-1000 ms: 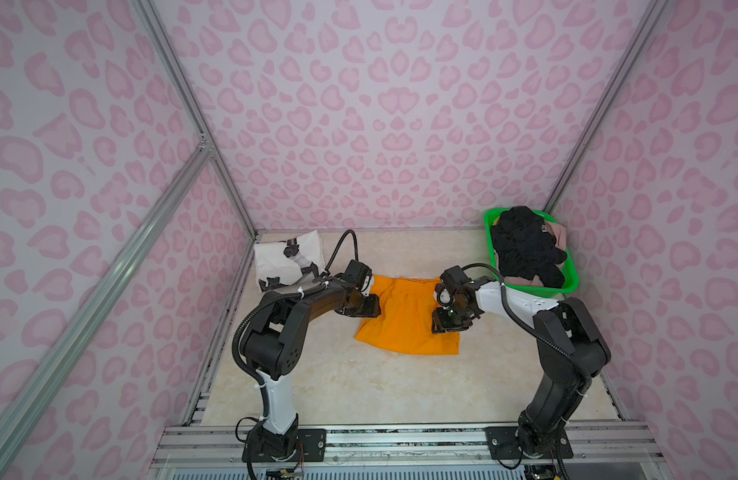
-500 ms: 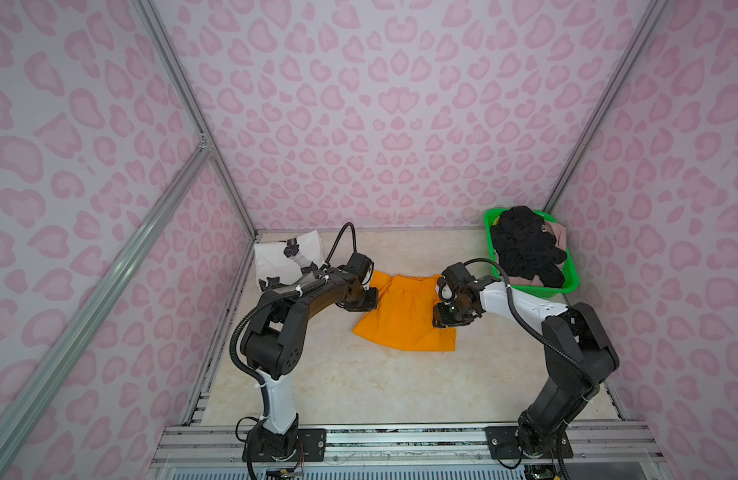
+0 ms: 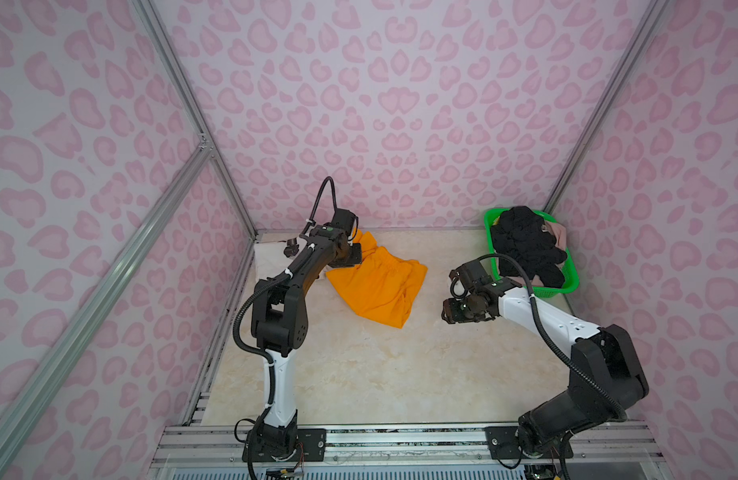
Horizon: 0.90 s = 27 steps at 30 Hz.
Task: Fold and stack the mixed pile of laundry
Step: 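Lift the folded shorts with the left gripper and carry them onto the white shirt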
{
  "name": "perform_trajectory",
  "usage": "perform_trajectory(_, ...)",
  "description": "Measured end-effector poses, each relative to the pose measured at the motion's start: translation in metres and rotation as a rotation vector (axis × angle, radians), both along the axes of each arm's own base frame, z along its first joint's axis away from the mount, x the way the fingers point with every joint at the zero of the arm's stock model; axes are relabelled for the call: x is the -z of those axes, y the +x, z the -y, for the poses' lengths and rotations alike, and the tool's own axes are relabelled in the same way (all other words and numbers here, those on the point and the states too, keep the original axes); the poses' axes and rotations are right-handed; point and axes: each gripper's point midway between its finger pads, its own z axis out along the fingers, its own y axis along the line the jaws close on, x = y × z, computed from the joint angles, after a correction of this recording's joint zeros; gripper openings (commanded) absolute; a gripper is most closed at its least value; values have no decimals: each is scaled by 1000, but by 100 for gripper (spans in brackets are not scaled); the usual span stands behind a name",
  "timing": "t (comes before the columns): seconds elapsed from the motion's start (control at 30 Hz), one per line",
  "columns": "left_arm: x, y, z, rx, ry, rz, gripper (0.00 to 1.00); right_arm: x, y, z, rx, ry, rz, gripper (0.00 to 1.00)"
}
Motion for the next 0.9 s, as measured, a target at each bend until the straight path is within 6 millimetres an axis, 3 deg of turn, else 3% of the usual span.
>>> perform_trajectory(0.13, -14, 42, -35, -69, 23, 38, 2, 4, -6, 3, 8, 0, -10, 56)
perform_trajectory(0.27, -48, 67, -57, -103, 46, 119, 2, 11, -11, 5, 21, 1, -29, 56)
perform_trajectory(0.37, -66, 72, -66, -109, 62, 162, 2, 13, -10, 4, 26, 6, -32, 56)
perform_trajectory(0.43, -69, 74, -74, -121, 71, 168, 2, 15, -9, 3, 27, 11, -35, 56)
perform_trajectory(0.67, -73, 78, -145, -247, 101, 173, 2, 21, -7, -4, 27, 35, -51, 56)
perform_trajectory(0.73, -78, 79, -157, -270, 102, 183, 2, 24, -6, -6, 25, 40, -56, 57)
perform_trajectory(0.9, -88, 79, -158, -259, 65, 199, 2, 32, -5, -13, 24, 54, -74, 56)
